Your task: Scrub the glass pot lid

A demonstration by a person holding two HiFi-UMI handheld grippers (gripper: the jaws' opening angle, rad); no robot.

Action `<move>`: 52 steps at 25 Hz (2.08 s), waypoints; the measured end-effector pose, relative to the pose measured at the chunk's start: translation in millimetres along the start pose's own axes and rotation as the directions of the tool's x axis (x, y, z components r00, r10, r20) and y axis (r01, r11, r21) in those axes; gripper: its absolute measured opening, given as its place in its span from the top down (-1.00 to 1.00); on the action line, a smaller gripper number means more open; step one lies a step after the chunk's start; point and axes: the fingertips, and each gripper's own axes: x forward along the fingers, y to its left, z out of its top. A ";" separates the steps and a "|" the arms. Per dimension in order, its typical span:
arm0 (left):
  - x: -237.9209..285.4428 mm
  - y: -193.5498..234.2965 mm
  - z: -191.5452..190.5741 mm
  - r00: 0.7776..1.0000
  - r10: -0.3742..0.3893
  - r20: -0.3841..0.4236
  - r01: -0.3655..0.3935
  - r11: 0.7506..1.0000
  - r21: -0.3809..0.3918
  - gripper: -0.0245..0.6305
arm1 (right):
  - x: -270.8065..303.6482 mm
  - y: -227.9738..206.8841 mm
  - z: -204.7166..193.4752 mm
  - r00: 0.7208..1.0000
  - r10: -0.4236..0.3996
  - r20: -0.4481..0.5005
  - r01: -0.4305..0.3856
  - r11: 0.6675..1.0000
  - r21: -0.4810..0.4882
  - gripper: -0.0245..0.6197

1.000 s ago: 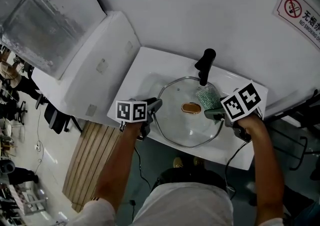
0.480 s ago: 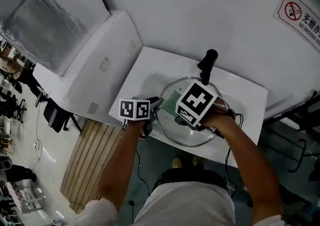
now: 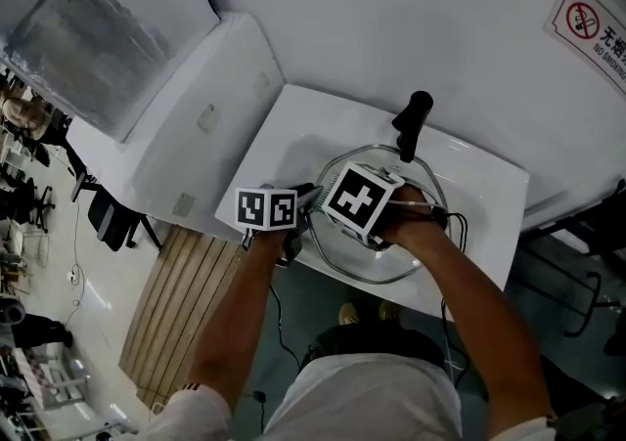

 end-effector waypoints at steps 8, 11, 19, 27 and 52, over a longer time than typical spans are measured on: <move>-0.6 0.7 0.6 1.000 0.006 -0.002 -0.006 1.000 0.007 0.54 | -20.0 -25.6 -55.7 0.995 -0.001 0.099 -0.017 0.984 0.177 -0.13; -1.4 1.3 0.3 1.000 0.011 -0.005 -0.011 1.000 0.009 0.54 | -29.1 -38.2 -82.7 0.989 -0.003 0.145 -0.036 0.964 0.263 -0.13; -0.6 0.9 -0.2 1.000 0.020 -0.008 -0.020 1.000 0.008 0.54 | -29.8 -66.9 -144.8 0.968 -0.008 0.252 -0.118 0.868 0.482 -0.13; -0.1 1.1 -0.4 0.999 0.033 -0.002 -0.033 0.999 0.006 0.54 | -15.0 -66.7 -167.6 0.957 -0.031 0.288 -0.137 0.828 0.544 -0.13; -1.1 1.7 1.5 0.999 0.033 0.016 -0.033 0.999 0.001 0.55 | 5.0 40.3 -42.5 0.945 -0.299 0.131 0.320 0.930 -0.183 -0.13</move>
